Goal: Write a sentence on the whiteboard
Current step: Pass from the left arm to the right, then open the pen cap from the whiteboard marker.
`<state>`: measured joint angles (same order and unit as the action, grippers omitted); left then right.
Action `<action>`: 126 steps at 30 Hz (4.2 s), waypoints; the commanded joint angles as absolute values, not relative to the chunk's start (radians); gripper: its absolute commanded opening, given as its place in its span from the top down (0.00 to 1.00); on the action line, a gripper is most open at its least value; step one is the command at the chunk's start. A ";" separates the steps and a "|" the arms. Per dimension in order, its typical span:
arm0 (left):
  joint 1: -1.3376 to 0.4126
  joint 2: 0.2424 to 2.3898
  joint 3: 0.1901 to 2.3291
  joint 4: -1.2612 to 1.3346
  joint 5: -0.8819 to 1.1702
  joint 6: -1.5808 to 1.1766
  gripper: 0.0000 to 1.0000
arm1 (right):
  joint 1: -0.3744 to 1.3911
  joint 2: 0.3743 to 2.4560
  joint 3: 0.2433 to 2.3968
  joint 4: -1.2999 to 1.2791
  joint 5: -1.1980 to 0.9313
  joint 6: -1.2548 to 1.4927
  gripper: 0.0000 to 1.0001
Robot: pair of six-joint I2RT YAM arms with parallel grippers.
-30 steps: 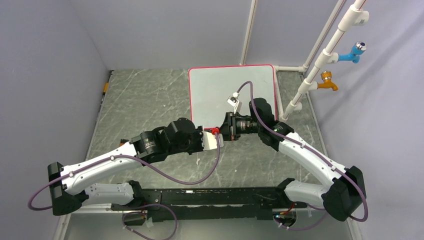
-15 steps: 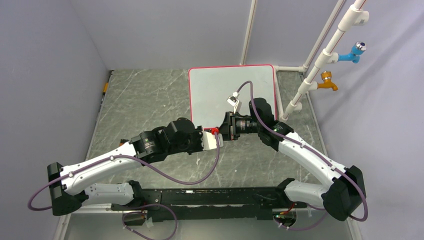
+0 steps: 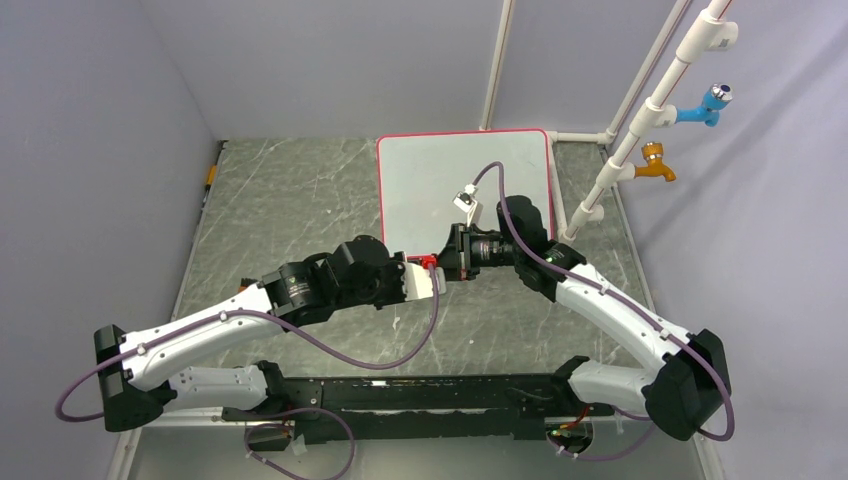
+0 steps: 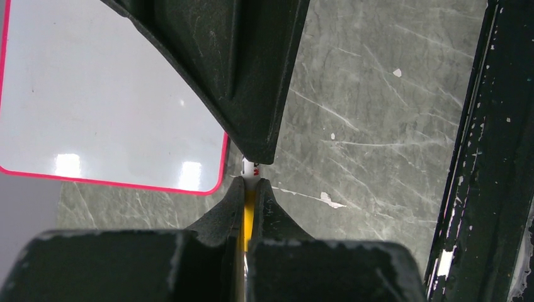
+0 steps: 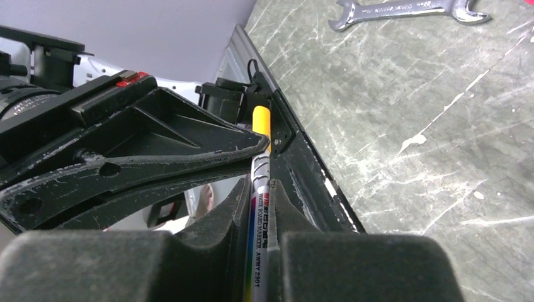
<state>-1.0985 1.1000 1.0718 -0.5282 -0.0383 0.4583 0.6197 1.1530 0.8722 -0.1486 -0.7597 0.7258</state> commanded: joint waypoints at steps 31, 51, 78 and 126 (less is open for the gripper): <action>-0.573 0.900 1.035 -0.223 0.884 0.151 0.37 | 0.465 1.028 0.947 0.039 -0.901 0.661 1.00; -0.505 0.931 0.983 0.006 0.987 -0.045 0.36 | 0.469 1.047 0.950 0.268 -1.044 0.818 1.00; -0.504 0.967 0.960 0.130 1.031 -0.136 1.00 | 0.488 1.095 0.943 0.378 -1.060 0.877 1.00; -0.423 0.894 0.901 0.120 0.909 -0.107 1.00 | 0.420 0.909 0.974 -0.069 -0.974 0.670 1.00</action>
<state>-0.4335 0.9161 0.9009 0.1139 0.9325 -0.1169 0.4271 0.9398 0.9321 0.0326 -0.9894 0.7414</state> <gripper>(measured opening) 0.056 0.132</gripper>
